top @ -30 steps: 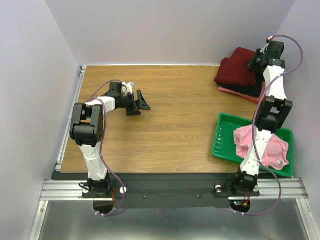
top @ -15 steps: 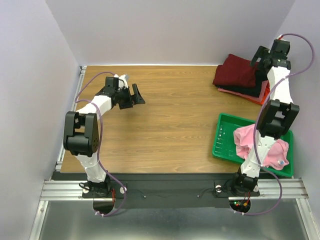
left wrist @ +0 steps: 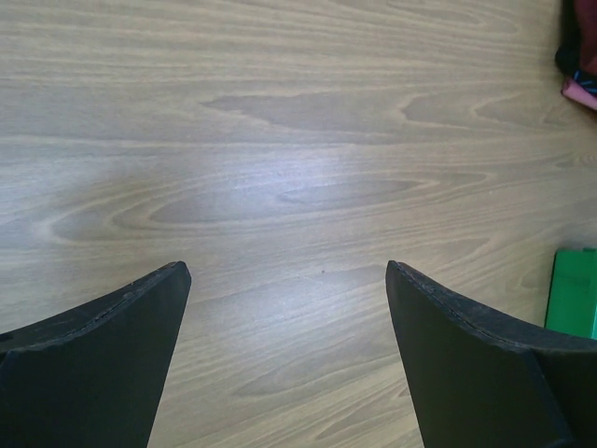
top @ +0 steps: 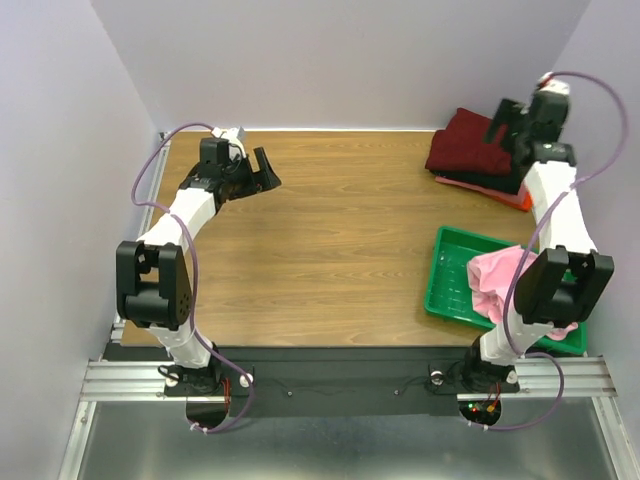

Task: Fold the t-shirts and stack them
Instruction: Neatly place the folded tshirt to the corner

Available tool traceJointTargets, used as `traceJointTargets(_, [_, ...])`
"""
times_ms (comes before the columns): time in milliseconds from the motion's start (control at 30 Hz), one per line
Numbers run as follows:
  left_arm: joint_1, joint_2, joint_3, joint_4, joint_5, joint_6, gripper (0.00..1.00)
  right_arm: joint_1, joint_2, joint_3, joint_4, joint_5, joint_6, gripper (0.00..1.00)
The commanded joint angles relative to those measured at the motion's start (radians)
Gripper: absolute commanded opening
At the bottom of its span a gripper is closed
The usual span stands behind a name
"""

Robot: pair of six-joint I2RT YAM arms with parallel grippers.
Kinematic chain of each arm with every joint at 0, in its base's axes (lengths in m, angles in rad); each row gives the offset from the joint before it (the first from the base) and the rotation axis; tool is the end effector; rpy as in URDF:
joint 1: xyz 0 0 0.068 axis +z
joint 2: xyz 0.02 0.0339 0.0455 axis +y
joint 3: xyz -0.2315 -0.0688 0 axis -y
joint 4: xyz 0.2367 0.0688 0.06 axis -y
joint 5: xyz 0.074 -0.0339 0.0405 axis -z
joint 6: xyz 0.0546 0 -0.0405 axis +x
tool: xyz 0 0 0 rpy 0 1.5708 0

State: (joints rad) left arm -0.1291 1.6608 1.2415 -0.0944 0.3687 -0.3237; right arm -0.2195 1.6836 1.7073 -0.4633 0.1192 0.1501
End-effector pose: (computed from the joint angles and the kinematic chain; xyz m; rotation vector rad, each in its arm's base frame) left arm 0.3845 -0.0698 0.2411 0.0236 2.1136 -0.6573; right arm 0.3863 -0.0928 0.3546 0.4440 1.9612 -0.1641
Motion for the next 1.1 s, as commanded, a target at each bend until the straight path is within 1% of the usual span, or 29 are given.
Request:
traceJointTargets(0, [-0.004, -0.084, 0.026, 0.045, -0.062, -0.008, 0.99, 0.138, -0.051, -0.162, 0.104, -0.07, 0.02, 1.0])
traceJointTargets(33, [-0.004, -0.088, 0.023, 0.051, -0.069, -0.009, 0.99, 0.202, -0.053, -0.188, 0.113, -0.079, 0.047, 1.0])
traceJointTargets(67, [-0.004, -0.098, 0.022, 0.053, -0.076, -0.008, 0.99, 0.227, -0.052, -0.219, 0.132, -0.101, 0.063, 1.0])
traceJointTargets(100, [-0.004, -0.102, 0.018, 0.055, -0.085, -0.006, 0.99, 0.308, -0.042, -0.266, 0.141, -0.107, 0.078, 1.0])
traceJointTargets(167, [-0.004, -0.108, 0.013, 0.061, -0.091, -0.008, 0.99, 0.376, -0.024, -0.304, 0.172, -0.145, 0.137, 1.0])
traceJointTargets(200, [-0.004, -0.113, 0.012, 0.062, -0.097, -0.011, 0.99, 0.409, -0.012, -0.314, 0.179, -0.156, 0.156, 1.0])
traceJointTargets(233, [-0.004, -0.121, 0.001, 0.071, -0.1, -0.012, 0.99, 0.478, 0.014, -0.325, 0.187, -0.158, 0.189, 1.0])
traceJointTargets(267, [-0.004, -0.122, -0.002, 0.076, -0.102, -0.012, 0.99, 0.514, 0.027, -0.325, 0.195, -0.158, 0.196, 1.0])
traceJointTargets(300, [-0.004, -0.125, -0.013, 0.084, -0.106, -0.02, 0.99, 0.579, 0.04, -0.322, 0.198, -0.153, 0.203, 1.0])
traceJointTargets(400, [-0.006, -0.142, -0.025, 0.09, -0.117, -0.02, 0.99, 0.659, 0.099, -0.295, 0.201, -0.15, 0.227, 1.0])
traceJointTargets(533, [-0.006, -0.159, -0.036, 0.088, -0.129, -0.015, 0.99, 0.693, 0.139, -0.255, 0.206, -0.151, 0.232, 1.0])
traceJointTargets(700, [-0.006, -0.179, -0.043, 0.114, -0.132, -0.005, 0.99, 0.692, 0.145, -0.241, 0.204, -0.136, 0.201, 1.0])
traceJointTargets(1033, [-0.006, -0.205, -0.062, 0.119, -0.129, 0.023, 0.99, 0.692, 0.116, -0.274, 0.206, -0.125, 0.197, 1.0])
traceJointTargets(1067, [-0.006, -0.207, -0.06, 0.117, -0.129, 0.023, 0.99, 0.69, 0.11, -0.281, 0.204, -0.095, 0.2, 1.0])
